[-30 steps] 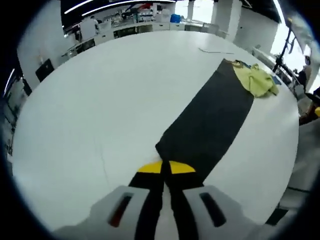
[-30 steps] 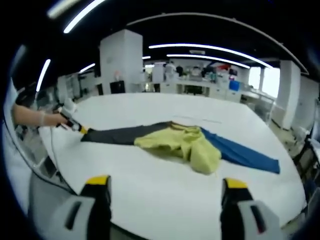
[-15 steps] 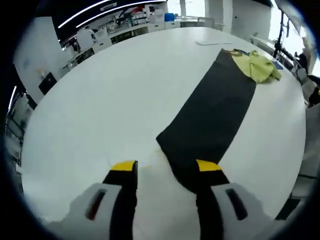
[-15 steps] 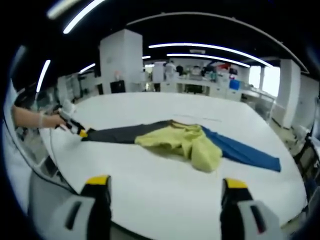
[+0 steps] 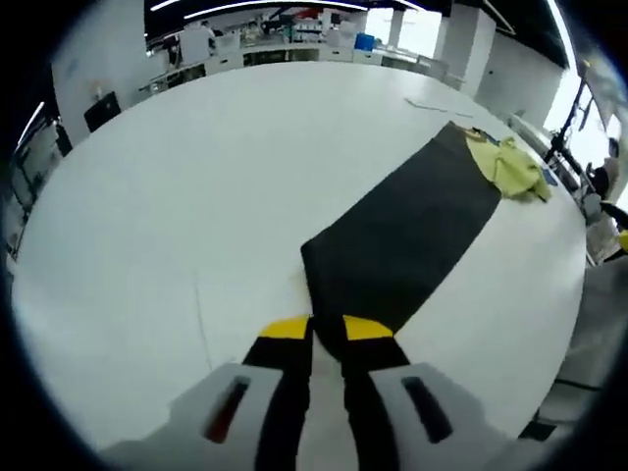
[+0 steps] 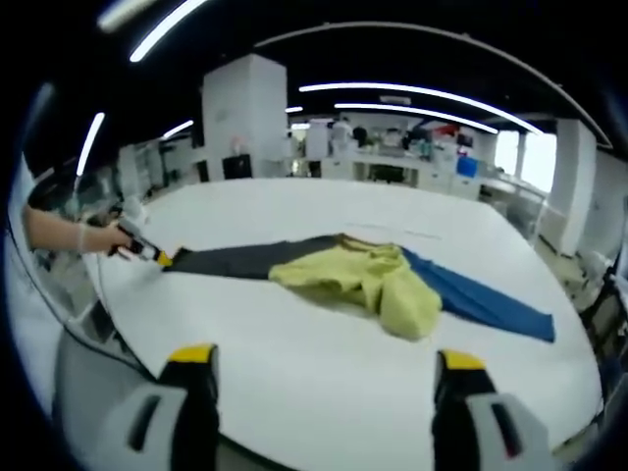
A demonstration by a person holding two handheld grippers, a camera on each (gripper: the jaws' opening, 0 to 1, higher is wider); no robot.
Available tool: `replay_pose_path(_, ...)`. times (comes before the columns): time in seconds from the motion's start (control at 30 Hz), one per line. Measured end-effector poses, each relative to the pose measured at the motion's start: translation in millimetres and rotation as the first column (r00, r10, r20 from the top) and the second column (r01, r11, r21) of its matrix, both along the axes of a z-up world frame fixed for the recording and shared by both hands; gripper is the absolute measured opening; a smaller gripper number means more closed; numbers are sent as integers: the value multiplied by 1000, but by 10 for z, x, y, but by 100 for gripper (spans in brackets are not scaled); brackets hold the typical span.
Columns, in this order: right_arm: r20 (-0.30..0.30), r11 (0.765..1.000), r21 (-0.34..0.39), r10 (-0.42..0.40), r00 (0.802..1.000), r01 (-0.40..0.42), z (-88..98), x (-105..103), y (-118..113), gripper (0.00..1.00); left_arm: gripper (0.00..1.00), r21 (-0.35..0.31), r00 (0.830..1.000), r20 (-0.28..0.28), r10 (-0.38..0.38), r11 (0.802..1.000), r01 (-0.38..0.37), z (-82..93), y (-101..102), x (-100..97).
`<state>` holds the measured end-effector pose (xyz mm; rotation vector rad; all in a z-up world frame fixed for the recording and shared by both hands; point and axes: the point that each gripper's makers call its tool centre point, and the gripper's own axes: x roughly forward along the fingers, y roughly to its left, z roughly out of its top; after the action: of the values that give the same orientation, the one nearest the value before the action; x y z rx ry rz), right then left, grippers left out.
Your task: Fold the garment on the visible template until the final outline fits inside the template.
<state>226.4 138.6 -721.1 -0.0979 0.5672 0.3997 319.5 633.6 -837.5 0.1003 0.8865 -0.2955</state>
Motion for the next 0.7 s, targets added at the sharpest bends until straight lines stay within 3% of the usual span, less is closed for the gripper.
replay_pose_path(0.13,-2,1000,1,0,1000,0,-12,1,5,91,2,46,999,15,-51,998,50,19,-78,23)
replay_pose_path(0.37,-6,1000,7,3,1000,-3,-49,-8,24,91,1,31,995,38,-92,995,91,101,-248,56)
replay_pose_path(0.63,-10,1000,7,5,1000,-5,-70,-16,27,91,2,33,995,38,-92,995,91,86,-221,49)
replay_pose_path(0.7,-13,1000,6,5,1000,-5,-76,-22,25,91,6,42,996,41,-85,996,83,84,-183,20)
